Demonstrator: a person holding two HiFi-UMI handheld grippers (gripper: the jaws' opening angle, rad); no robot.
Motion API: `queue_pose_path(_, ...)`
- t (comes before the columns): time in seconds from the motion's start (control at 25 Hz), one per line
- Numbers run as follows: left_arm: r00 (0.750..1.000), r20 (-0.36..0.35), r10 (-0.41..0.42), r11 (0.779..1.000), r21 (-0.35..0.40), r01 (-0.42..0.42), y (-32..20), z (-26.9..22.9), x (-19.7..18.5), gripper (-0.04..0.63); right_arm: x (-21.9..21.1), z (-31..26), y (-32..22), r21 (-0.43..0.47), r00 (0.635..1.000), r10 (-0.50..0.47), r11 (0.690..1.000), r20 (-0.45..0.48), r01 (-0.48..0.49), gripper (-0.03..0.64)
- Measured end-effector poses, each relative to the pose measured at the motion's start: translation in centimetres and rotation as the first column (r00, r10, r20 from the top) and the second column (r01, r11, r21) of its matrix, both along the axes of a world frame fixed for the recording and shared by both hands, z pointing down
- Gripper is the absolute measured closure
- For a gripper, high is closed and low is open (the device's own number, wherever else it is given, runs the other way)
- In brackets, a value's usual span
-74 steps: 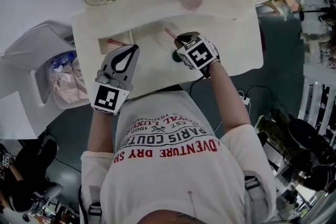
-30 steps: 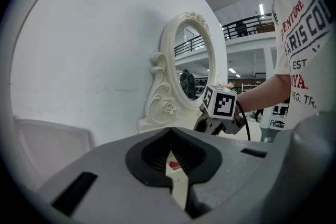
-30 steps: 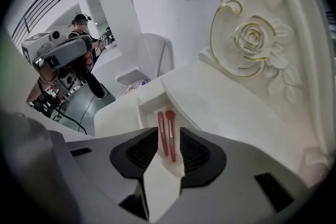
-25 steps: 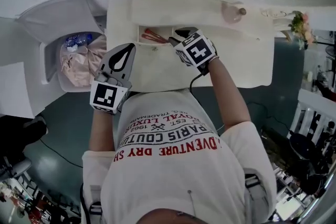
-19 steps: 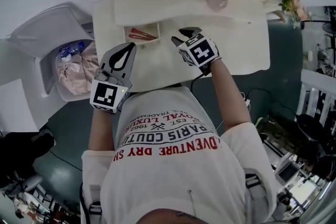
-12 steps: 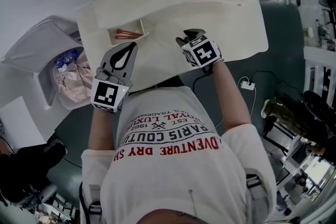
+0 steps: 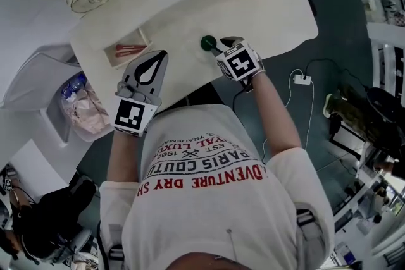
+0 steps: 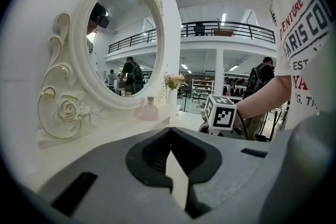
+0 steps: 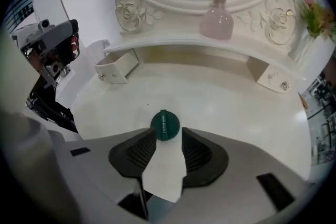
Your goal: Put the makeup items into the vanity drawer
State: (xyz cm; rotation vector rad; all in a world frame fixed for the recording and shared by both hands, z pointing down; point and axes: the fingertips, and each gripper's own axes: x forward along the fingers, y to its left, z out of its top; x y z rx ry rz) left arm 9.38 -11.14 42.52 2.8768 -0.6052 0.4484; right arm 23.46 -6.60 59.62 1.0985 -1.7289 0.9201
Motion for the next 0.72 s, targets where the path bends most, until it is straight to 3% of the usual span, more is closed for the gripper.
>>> queue_pose_path(0.52,1.000,0.022,-0.019,0.998,-0.052,0.020,-0.2,2.3,1.1,0.589,0.3,2.9,-0.8,-0.035,0.999,0.022,0.999,0.037,-0.021,0.477)
queue_pose_path(0.72,0.999,0.022,-0.025,0.998,-0.054,0.026,-1.0,2.9,0.7,0.589,-0.7,3.5,-0.9,-0.063,1.000,-0.004,0.998,0.030,0.005,0.549)
